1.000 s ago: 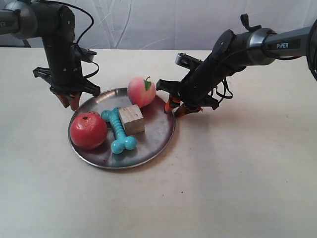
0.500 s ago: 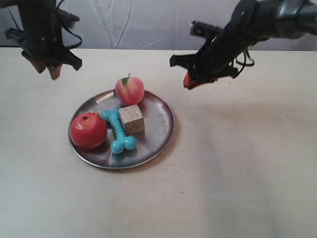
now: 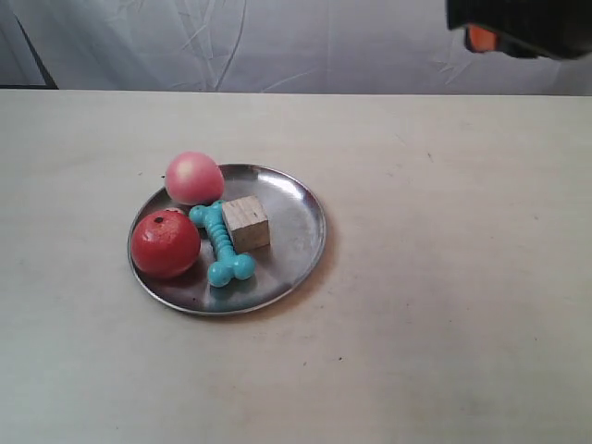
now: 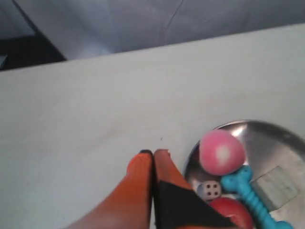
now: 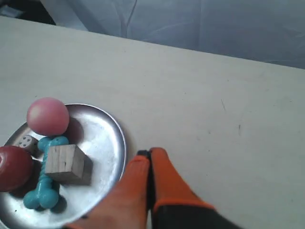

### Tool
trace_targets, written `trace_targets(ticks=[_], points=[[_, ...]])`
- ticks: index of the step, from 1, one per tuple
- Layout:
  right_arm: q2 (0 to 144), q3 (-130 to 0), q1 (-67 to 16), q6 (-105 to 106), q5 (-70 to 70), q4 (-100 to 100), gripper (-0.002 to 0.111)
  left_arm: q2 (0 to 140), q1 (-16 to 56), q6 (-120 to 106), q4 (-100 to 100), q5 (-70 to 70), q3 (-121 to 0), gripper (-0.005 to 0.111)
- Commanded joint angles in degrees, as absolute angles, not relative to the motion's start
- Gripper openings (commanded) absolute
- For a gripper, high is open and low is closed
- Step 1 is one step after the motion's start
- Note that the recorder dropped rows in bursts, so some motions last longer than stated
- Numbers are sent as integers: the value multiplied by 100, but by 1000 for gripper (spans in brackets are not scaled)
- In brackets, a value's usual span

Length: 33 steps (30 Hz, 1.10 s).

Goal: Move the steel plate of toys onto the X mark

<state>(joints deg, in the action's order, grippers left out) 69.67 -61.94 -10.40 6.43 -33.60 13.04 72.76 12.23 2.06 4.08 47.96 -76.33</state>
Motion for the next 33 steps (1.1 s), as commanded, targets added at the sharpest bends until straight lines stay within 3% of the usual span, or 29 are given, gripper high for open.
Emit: trace_targets(ticks=[1,5,9,14,25,33], points=[[5484,-4733,-1030,659,-2780,1210,0,5679,1215,247,98,3308,-5939,0],[4522,-3602,-1030,659,-2314,1223,0,4753,1215,247,450,2609,-4757,0],[3835,-2945,-1030,588,-2218,1514,0,4237,1215,247,742,3060,-4282,0],[3383,-2834,-1030,576,-2378,2001,0,3966,1215,247,742,3764,-4239,0],[3039,-2825,-1030,716,-2304,1811,0,3919,1215,247,753,3795,-4239,0],[1735,-1833,-397,924,-1914,1077,0,3919,1215,247,752,3771,-4239,0]])
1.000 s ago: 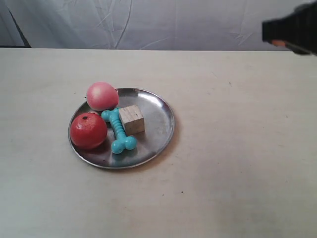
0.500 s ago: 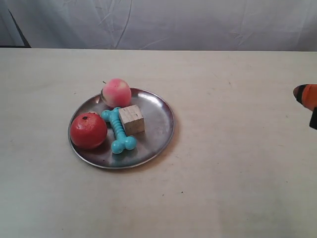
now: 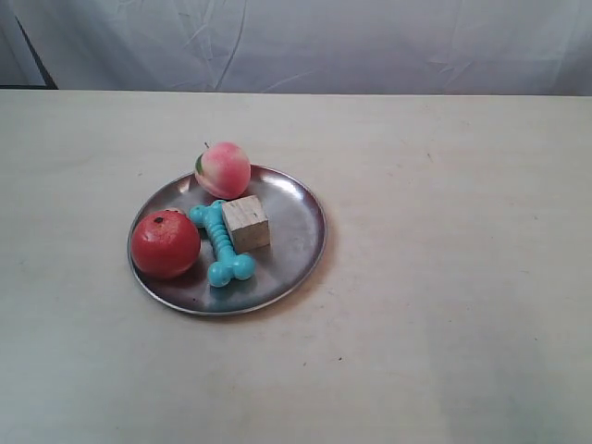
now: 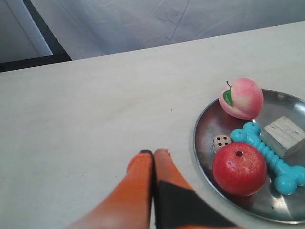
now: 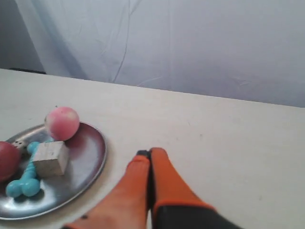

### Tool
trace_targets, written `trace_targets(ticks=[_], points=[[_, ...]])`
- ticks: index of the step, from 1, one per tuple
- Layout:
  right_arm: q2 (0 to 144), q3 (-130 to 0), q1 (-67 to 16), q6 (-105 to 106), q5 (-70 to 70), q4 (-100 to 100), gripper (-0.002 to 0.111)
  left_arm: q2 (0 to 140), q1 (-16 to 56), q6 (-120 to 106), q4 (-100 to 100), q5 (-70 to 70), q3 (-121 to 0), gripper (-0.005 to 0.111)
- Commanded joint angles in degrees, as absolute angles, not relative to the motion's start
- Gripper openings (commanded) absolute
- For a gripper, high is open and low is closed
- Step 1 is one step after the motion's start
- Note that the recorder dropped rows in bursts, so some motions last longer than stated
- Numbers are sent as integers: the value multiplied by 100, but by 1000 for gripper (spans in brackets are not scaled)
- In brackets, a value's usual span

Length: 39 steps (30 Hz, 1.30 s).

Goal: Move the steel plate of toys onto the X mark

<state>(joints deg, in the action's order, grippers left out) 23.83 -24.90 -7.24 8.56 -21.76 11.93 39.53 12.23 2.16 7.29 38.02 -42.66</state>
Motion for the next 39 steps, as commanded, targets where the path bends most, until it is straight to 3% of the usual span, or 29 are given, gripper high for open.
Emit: trace_targets(ticks=[1,9,12,30,39], points=[[1542,-1590,-324,924,-1751,1106,0,3919,1215,247,752,3771,-4239,0],[0,0,-234,898,-1334,1647,0,3919,1215,247,752,3771,-4239,0],[0,0,-234,898,-1842,1727,0,3919,1215,247,752,3743,-4239,0],[0,0,-234,898,-1832,1741,0,3876,1215,247,763,3728,-4189,0],[0,0,-234,898,-1832,1741,0,2664,1196,125,498,1874,-2457,0]])
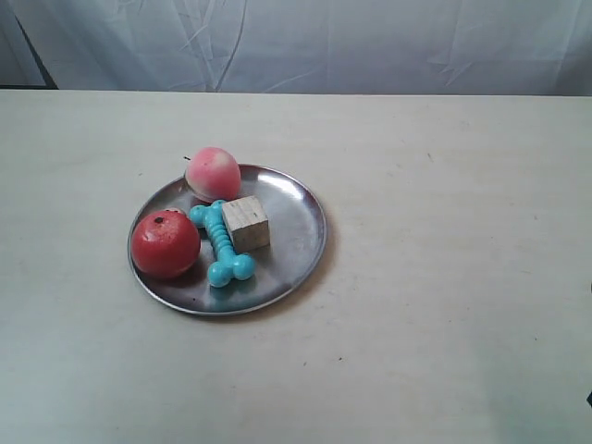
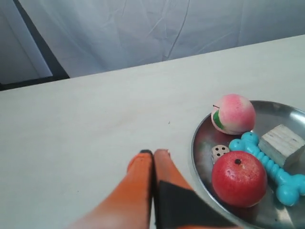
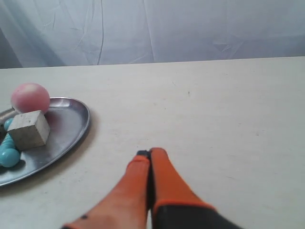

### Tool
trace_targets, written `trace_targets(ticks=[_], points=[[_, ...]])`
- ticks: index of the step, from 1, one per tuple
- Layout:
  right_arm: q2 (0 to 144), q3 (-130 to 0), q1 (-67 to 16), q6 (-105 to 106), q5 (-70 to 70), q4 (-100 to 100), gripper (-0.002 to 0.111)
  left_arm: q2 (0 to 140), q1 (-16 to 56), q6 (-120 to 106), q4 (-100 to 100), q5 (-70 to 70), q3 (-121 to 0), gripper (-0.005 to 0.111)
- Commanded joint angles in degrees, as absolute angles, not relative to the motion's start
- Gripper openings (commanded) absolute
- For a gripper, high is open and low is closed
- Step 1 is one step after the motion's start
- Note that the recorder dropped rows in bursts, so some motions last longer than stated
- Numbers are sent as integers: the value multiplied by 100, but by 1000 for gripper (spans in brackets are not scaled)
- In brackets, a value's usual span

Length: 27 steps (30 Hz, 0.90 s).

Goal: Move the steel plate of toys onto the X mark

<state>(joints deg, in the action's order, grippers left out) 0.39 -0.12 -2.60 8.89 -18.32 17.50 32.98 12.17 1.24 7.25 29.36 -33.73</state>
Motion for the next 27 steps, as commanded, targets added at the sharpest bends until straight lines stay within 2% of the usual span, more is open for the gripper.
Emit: trace_targets(ticks=[1,5,12,17,27], points=[[0,0,-234,898,-1832,1741,0,2474,1186,136,433,1589,-2211,0],[0,0,-234,898,-1804,1741,0,1870,934,353,167,801,-1176,0],[0,0,-234,898,-1804,1741,0,815,42,550,72,773,-138,0],[0,0,-234,898,-1804,1741,0,0,-385,505,62,1022,0,0],[0,0,-234,898,-1804,1741,0,0,-466,253,34,1327,0,0]])
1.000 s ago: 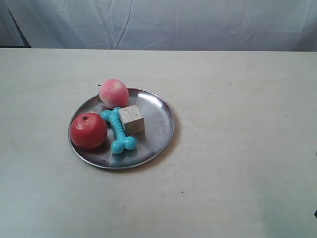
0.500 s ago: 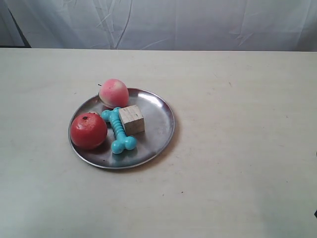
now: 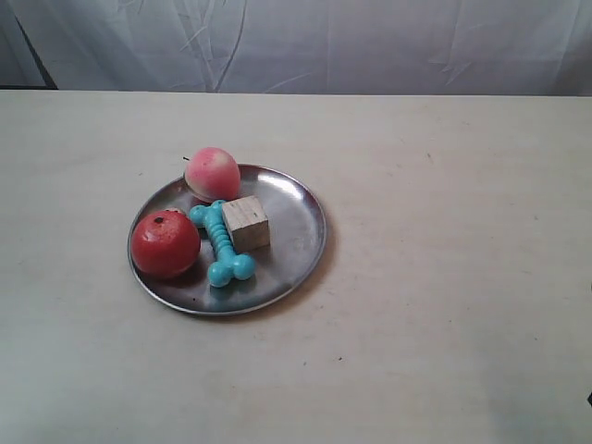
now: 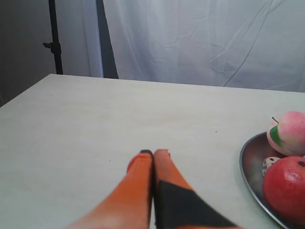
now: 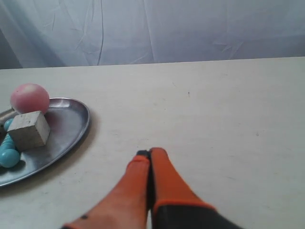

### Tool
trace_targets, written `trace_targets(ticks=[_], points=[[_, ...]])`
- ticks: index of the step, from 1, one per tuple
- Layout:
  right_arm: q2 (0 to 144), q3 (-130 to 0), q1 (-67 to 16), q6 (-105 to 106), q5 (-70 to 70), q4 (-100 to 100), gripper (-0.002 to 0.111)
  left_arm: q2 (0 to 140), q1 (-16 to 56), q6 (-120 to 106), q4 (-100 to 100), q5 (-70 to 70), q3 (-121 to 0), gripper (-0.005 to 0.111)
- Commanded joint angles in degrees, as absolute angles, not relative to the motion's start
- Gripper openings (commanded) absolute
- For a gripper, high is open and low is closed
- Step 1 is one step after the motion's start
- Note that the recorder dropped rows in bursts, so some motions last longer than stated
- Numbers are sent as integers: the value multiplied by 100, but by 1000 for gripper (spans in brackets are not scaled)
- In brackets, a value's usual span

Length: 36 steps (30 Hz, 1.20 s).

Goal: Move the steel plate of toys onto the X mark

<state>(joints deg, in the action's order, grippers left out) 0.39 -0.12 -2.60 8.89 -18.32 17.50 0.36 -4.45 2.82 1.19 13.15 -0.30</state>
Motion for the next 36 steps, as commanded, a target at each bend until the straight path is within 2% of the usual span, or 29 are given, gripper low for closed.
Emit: trace_targets(ticks=[1,36], points=[[0,0,-234,898,-1815,1752,0,0,-466,253,52,1324,0,0],[0,0,-234,898,-1825,1871,0,0,-427,263,144,1287,0,0]])
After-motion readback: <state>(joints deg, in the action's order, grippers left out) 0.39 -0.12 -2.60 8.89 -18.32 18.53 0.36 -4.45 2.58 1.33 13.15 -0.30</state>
